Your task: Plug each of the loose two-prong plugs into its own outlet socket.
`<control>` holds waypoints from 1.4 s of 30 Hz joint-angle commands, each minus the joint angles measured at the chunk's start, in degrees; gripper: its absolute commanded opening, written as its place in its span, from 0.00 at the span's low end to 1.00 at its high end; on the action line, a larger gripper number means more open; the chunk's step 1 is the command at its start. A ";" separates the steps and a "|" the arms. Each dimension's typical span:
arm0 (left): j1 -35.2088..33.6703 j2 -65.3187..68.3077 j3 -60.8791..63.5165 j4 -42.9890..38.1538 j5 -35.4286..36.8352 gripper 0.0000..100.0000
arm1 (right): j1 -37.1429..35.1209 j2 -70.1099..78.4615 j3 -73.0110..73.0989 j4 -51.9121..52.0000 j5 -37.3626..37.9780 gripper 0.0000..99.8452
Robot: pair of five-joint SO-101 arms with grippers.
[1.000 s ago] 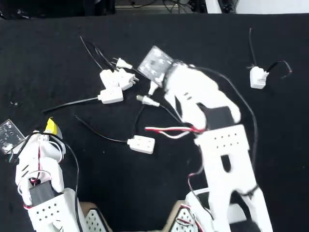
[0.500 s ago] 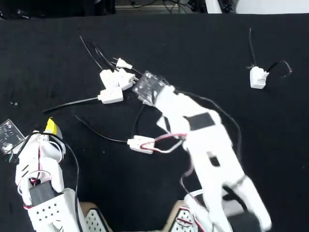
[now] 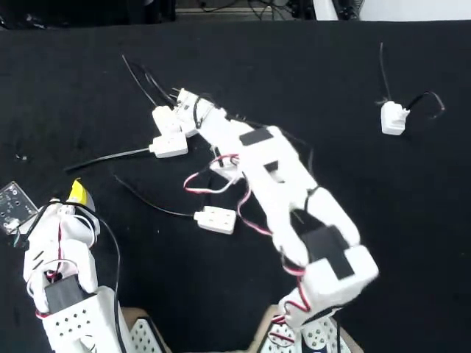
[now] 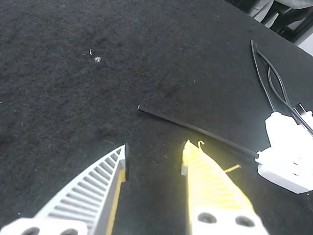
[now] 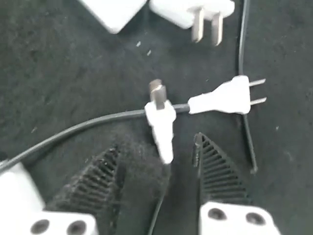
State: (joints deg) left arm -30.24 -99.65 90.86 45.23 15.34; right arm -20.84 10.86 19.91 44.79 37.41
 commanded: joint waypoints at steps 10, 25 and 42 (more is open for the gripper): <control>-0.40 -0.53 -3.12 -1.14 0.44 0.19 | 1.67 9.89 -10.77 -0.62 -0.09 0.15; -0.40 -0.53 -3.12 -1.14 0.44 0.19 | 8.97 -17.19 -3.30 19.08 -0.44 0.01; -0.40 -0.53 -3.03 -1.14 0.44 0.19 | 10.81 -28.79 20.09 19.96 -0.18 0.21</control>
State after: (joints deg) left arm -30.24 -99.65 90.86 45.23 15.34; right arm -11.60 -14.64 41.98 62.90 37.41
